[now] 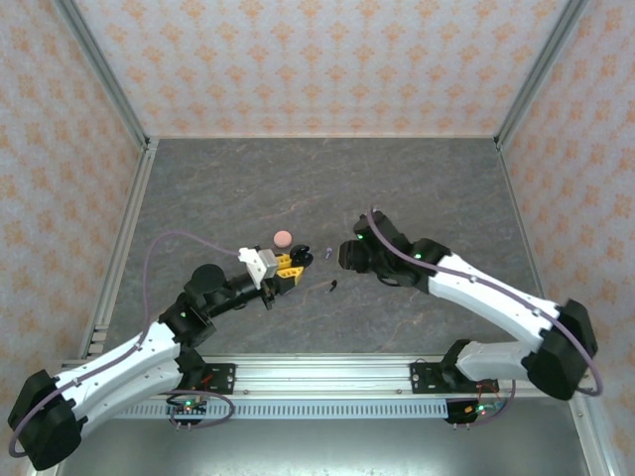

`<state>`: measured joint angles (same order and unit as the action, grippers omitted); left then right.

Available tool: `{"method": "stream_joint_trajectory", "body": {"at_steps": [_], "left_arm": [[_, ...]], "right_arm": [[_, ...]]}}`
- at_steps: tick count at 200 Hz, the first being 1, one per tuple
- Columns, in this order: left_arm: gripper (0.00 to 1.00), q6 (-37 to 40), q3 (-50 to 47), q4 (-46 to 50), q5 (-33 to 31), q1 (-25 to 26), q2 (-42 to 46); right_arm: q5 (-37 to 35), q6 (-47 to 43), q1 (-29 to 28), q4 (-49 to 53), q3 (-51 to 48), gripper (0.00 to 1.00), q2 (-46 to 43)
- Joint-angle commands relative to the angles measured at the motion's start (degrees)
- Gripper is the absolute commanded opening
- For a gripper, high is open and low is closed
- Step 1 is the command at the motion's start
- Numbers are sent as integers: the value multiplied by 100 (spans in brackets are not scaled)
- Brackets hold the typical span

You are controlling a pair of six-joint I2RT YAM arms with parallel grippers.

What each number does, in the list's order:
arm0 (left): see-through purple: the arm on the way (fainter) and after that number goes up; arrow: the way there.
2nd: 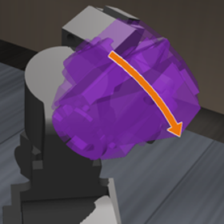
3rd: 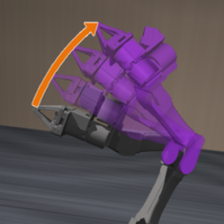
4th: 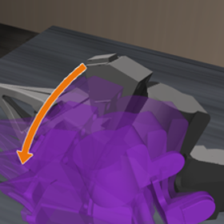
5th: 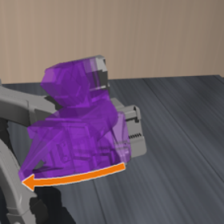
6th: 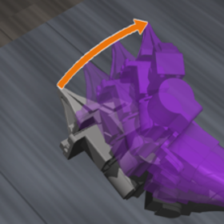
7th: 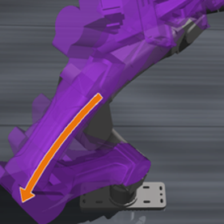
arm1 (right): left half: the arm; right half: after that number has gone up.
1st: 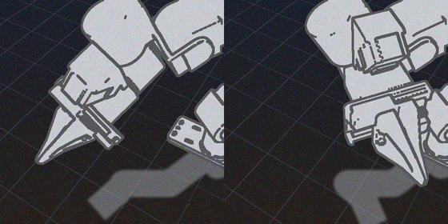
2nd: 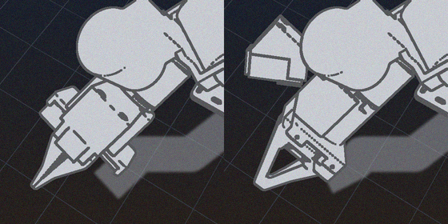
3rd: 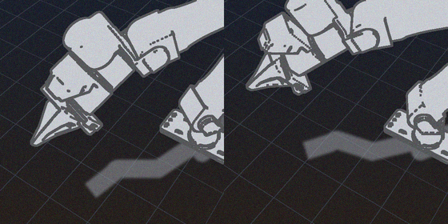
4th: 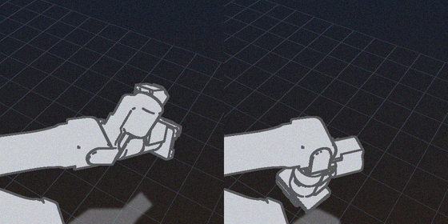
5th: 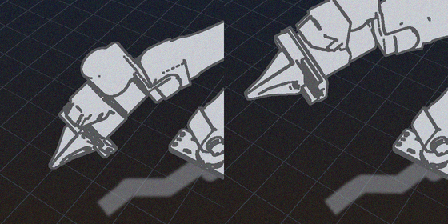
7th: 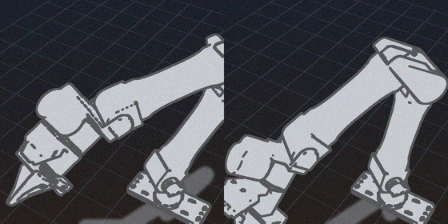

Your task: Insert the wireless bluetooth earbuds into the charging case

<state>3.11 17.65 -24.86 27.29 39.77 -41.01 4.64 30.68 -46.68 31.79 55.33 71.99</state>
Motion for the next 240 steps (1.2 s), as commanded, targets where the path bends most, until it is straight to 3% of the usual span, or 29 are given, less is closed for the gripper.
{"method": "stream_joint_trajectory", "body": {"at_steps": [1,39,83,240], "left_arm": [[0,172,37,231,-123,32,178],[0,183,9,269,-132,31,260],[0,193,11,271,-118,31,226],[0,169,54,227,-81,31,111]], "right_arm": [[248,189,19,524,189,47,585],[867,340,18,-95,219,43,1558],[903,318,10,-349,303,41,2107],[723,272,12,-650,310,32,2608]]}}
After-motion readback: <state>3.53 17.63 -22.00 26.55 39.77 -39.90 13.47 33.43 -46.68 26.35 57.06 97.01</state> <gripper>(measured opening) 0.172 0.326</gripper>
